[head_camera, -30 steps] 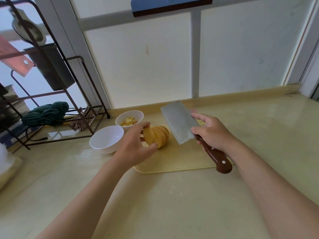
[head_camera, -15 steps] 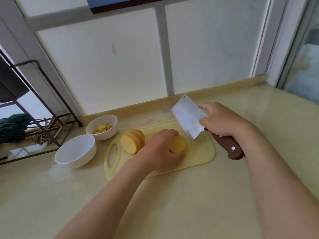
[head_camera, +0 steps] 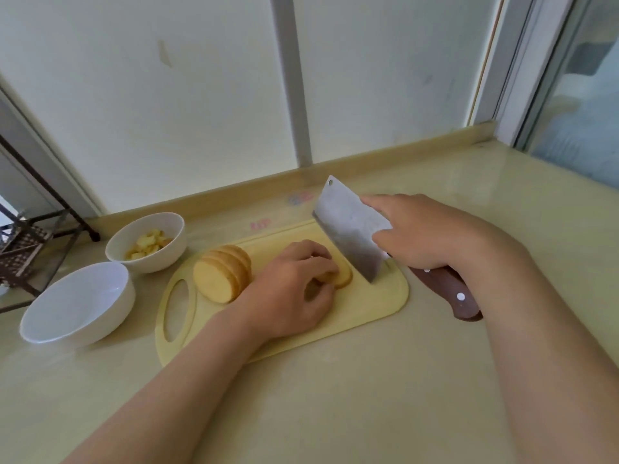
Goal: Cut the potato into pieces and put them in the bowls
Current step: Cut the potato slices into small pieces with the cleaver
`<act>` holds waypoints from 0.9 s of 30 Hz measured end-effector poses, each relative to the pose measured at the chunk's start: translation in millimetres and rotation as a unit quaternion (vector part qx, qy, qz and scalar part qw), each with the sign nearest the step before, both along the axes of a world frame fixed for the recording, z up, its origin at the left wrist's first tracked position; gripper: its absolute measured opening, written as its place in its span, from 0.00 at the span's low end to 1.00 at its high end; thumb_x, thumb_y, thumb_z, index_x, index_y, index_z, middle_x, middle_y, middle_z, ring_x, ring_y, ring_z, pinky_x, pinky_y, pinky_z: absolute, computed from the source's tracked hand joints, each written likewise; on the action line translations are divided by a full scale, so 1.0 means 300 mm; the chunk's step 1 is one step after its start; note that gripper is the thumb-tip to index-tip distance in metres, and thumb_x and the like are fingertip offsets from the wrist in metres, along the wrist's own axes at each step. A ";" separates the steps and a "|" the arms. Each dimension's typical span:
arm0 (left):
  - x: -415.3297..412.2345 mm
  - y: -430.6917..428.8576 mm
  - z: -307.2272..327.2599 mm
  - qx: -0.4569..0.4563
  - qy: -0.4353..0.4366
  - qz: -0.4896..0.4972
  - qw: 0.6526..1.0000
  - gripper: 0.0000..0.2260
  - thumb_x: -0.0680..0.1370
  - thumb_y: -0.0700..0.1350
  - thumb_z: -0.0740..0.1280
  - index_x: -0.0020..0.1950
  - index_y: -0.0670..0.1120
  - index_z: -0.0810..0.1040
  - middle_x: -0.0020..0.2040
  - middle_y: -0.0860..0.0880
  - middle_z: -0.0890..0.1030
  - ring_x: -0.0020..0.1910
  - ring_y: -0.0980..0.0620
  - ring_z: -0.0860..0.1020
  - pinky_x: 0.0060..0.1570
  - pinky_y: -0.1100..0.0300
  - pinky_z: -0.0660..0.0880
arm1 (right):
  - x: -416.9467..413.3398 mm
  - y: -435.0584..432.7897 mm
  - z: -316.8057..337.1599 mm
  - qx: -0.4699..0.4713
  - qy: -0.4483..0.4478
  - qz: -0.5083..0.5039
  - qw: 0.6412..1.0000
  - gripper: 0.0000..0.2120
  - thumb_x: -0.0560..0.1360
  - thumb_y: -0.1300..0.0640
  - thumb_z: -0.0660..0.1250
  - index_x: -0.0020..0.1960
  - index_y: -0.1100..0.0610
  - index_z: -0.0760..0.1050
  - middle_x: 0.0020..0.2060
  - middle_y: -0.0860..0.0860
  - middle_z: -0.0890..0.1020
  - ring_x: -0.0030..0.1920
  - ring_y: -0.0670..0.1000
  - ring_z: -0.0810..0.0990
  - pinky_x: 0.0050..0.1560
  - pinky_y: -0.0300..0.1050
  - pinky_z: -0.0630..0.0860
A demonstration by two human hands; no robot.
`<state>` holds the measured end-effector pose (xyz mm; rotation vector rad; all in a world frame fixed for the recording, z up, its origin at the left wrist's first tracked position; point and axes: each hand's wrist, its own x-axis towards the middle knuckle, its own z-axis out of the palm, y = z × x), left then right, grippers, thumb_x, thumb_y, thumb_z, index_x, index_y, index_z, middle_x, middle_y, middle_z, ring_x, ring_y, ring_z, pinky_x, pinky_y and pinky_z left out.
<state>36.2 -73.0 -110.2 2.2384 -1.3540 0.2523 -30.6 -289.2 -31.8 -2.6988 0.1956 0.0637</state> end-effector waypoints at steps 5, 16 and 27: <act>0.008 0.005 -0.006 -0.019 -0.005 -0.026 0.999 0.10 0.76 0.44 0.69 0.55 0.45 0.84 0.55 0.47 0.79 0.51 0.49 0.77 0.51 0.58 0.76 | -0.026 0.068 0.034 -0.004 0.030 0.016 0.999 0.32 0.82 0.59 0.57 0.82 0.38 0.54 0.44 0.47 0.78 0.33 0.48 0.86 0.41 0.53 0.85; -0.011 0.000 0.002 -0.006 -0.029 -0.062 0.998 0.13 0.78 0.51 0.63 0.50 0.45 0.83 0.49 0.48 0.77 0.47 0.47 0.74 0.48 0.55 0.74 | -0.104 0.150 0.077 -0.105 0.026 0.035 0.994 0.15 0.82 0.60 0.57 0.67 0.50 0.69 0.41 0.54 0.78 0.36 0.55 0.83 0.35 0.50 0.80; -0.037 -0.018 0.010 -0.007 -0.053 -0.090 0.995 0.09 0.76 0.43 0.63 0.46 0.42 0.82 0.44 0.45 0.77 0.42 0.45 0.74 0.44 0.53 0.73 | -0.092 0.182 0.069 -0.003 0.112 -0.027 0.993 0.11 0.80 0.62 0.51 0.61 0.53 0.63 0.36 0.61 0.82 0.23 0.52 0.80 0.27 0.43 0.76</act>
